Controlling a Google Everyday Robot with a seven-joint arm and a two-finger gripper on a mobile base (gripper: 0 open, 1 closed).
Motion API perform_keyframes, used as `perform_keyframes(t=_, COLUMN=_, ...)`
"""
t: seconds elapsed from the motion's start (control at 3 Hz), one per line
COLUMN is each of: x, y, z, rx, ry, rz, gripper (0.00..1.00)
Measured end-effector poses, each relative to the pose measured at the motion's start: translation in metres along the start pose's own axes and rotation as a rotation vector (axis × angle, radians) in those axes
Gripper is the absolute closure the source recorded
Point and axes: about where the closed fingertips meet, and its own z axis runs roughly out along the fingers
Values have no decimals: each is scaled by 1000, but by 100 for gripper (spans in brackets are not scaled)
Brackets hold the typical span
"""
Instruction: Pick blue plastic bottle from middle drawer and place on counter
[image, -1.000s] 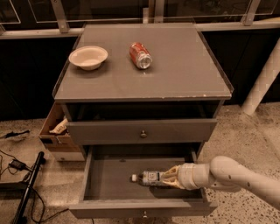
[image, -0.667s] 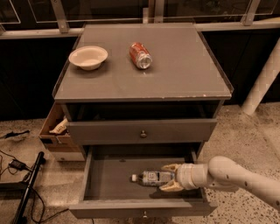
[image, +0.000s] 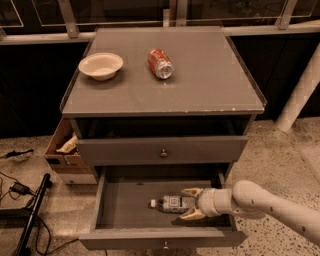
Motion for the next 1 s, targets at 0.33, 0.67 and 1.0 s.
perform_keyframes(t=0.33, x=7, y=-5, z=17, rx=-8, ry=-9, rz=-2, gripper=37)
perform_keyframes(t=0.67, x=11, y=-11, z=35, rx=-32, ry=-2, rz=-22, gripper=33)
perform_keyframes(t=1.0, x=17, y=-8, z=55, rx=-92, ry=32, rz=-61, gripper=60)
